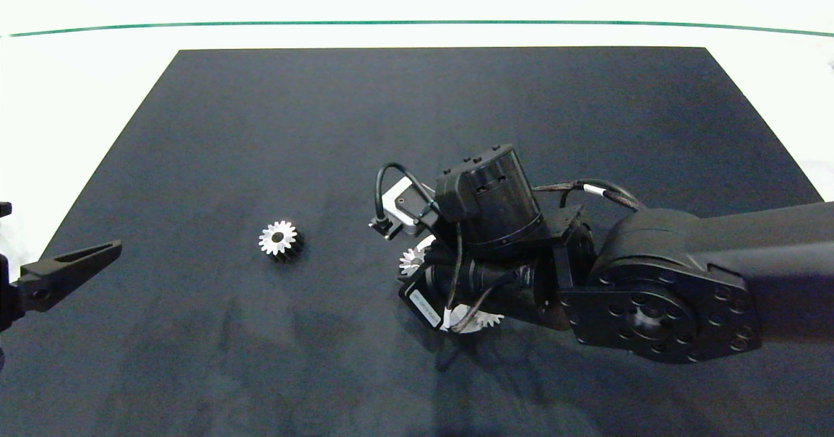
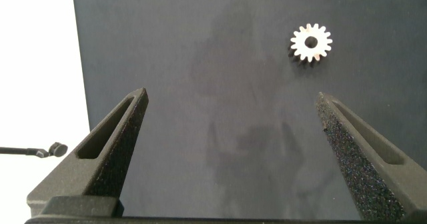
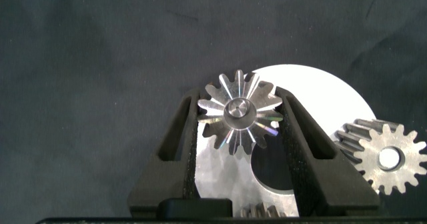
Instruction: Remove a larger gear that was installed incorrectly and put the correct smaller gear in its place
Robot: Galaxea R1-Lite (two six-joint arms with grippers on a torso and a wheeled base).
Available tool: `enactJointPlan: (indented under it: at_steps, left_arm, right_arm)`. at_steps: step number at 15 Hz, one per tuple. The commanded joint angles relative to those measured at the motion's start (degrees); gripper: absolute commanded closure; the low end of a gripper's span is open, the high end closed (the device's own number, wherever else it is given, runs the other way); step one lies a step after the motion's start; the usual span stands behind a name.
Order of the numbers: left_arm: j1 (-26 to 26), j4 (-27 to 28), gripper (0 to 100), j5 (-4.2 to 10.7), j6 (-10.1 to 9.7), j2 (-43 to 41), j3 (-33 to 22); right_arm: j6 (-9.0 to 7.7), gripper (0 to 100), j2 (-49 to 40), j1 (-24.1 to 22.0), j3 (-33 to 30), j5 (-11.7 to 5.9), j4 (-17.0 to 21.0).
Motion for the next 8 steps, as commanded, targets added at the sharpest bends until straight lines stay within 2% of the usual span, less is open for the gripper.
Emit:
enactJointPlan:
  at_steps: [1,8]
  left_arm:
    - [-0.01,0.05,0,0.03,0.10,-0.24,0.29]
    - [0.08,0.05,0,-0.76,0.10,-0.24,0.55]
  right_arm:
    - [-0.07,78,0.81,0.03,-0.21,-0.04,0.06]
    - [-0.07,78,0.90,0.29,-0.04,-0.40,0.15]
